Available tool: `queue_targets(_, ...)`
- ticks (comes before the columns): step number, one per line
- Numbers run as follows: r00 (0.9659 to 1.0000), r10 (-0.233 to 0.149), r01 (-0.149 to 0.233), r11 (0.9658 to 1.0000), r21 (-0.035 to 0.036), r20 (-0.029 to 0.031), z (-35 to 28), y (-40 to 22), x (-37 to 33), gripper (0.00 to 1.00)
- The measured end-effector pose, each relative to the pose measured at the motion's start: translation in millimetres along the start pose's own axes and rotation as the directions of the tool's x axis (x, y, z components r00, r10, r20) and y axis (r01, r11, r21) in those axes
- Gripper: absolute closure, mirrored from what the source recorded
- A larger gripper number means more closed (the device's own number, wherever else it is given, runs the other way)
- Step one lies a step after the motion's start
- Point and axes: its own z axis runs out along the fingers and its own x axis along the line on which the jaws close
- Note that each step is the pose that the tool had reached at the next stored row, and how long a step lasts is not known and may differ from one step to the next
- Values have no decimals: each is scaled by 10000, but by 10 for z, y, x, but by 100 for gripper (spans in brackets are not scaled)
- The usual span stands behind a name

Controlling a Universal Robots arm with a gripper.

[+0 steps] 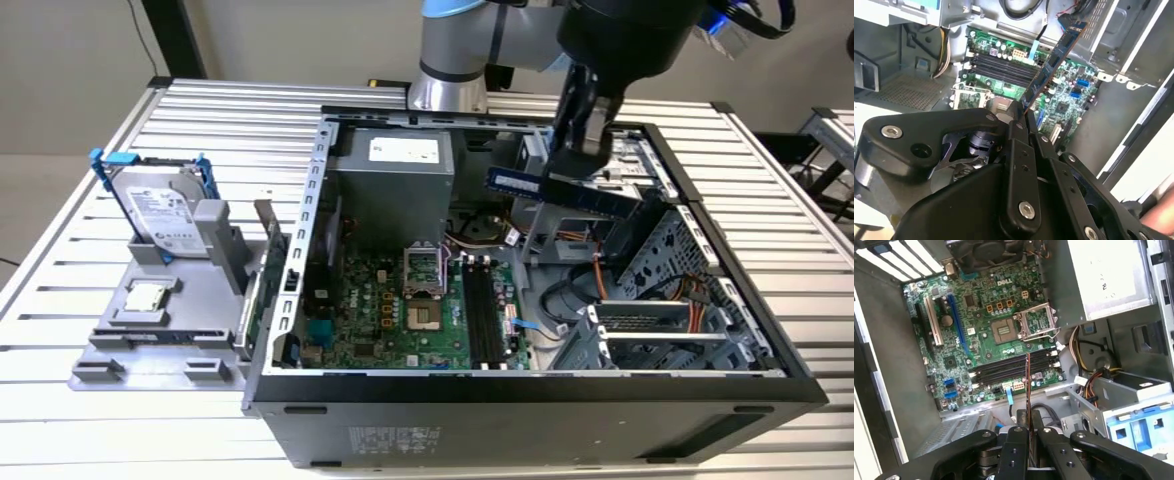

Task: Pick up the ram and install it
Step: 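Insert the ram into the slot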

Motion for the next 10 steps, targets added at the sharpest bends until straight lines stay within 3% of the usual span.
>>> queue_targets(5, 9979, 649, -649, 9979, 9, 18, 0, 0, 0, 100)
queue_targets(10, 9917, 1284, -1284, 9917, 16, 34, 0, 0, 0, 100)
